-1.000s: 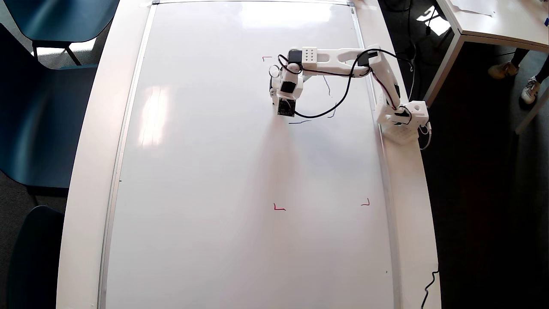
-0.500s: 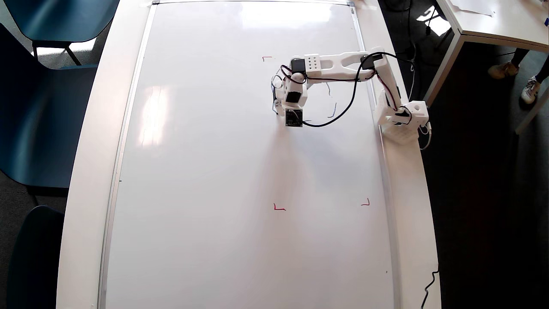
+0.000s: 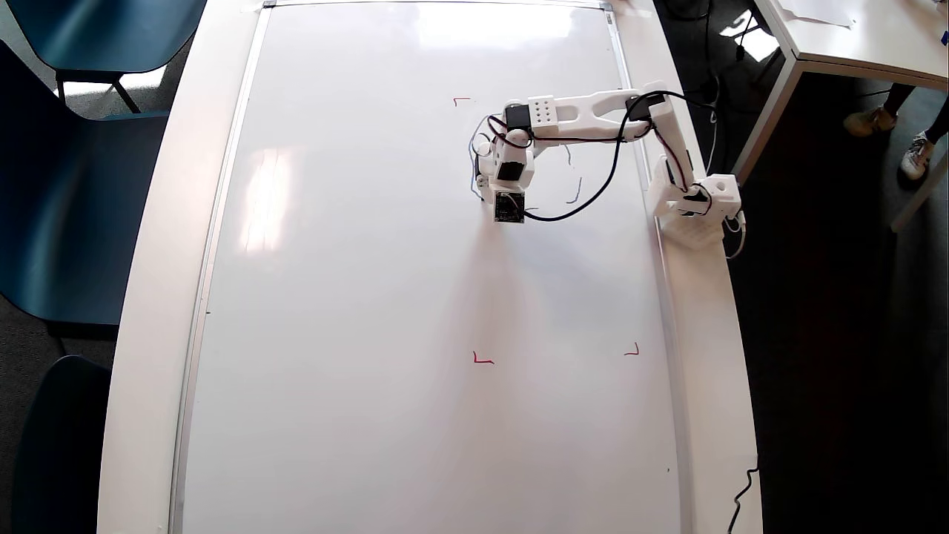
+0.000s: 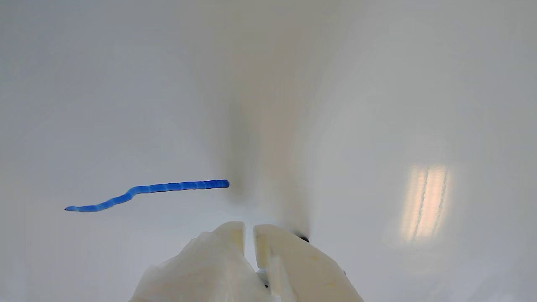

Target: Draw on a whiteboard a robot head using a pen attached to the gripper

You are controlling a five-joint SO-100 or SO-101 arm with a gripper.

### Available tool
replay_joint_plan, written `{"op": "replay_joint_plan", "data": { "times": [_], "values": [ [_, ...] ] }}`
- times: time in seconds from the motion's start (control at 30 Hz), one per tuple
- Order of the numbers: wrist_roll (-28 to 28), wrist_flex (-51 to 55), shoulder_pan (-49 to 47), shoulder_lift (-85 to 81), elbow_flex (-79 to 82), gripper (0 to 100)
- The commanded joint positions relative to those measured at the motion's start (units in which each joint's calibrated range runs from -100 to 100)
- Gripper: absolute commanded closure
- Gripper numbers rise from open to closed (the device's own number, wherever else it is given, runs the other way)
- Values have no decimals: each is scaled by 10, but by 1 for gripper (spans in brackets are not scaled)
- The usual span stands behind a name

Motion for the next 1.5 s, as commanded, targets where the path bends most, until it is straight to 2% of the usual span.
{"op": "replay_joint_plan", "data": {
  "times": [0.0,0.73,1.07,1.3,1.47],
  "values": [
    [-1,9,-13,-10,9,99],
    [-9,9,-32,-103,97,99],
    [-23,9,-27,-115,78,99],
    [-43,101,-27,-112,-70,99],
    [-43,145,-20,-115,-70,99]
  ]
}}
